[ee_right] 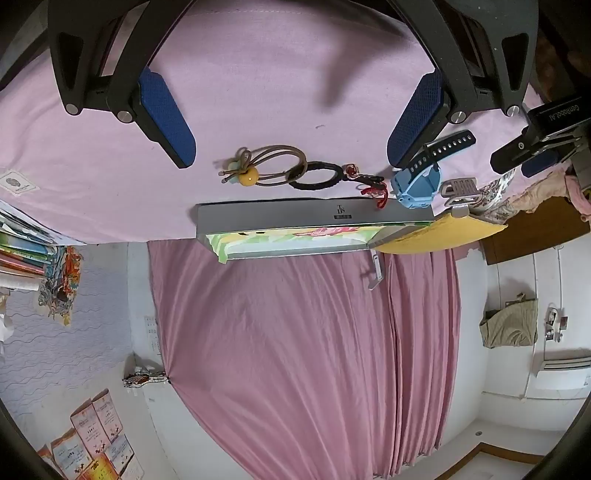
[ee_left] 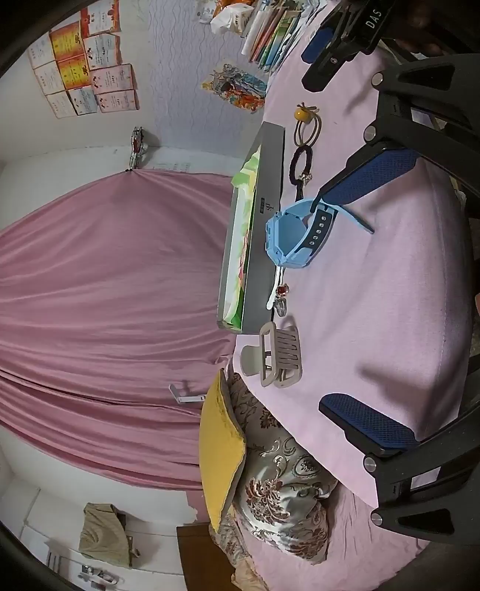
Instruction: Organize jewelry
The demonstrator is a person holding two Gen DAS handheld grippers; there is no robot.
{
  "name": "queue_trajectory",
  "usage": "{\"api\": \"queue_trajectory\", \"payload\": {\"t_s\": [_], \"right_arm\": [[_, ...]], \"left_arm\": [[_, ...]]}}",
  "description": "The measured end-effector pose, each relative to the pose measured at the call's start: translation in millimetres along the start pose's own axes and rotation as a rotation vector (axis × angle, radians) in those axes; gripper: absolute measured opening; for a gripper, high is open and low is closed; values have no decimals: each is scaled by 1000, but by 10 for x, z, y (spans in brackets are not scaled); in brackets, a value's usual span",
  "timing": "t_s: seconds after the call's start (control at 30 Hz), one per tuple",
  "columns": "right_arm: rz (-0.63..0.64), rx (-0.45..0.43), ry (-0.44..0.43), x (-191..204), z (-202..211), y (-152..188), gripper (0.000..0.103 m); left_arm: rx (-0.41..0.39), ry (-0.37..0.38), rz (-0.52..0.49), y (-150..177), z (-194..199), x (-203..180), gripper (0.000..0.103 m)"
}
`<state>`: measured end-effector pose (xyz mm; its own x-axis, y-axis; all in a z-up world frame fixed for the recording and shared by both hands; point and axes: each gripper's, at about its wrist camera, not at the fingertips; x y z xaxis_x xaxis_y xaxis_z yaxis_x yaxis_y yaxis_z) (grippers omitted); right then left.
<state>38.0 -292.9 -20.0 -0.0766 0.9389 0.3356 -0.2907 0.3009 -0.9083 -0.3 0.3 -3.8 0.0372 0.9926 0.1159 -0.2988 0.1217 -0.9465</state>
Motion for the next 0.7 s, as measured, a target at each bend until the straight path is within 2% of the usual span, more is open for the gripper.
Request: {"api": "queue_trajectory", "payload": {"t_s": [0.7], "right_arm": [[-5, 6, 1, 9, -51, 38, 102]], "left_arm": [[14, 4, -7, 41, -82, -4, 102]]}}
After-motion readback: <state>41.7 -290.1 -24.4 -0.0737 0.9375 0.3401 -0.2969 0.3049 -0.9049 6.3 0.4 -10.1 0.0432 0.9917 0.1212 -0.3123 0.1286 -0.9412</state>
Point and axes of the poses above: each gripper's, at about its wrist camera, not at the fingertips, and z roughly against the way its jaws point, x to its left, y to its underside, and after that the axes turned 14 degrees about -z, right-handed
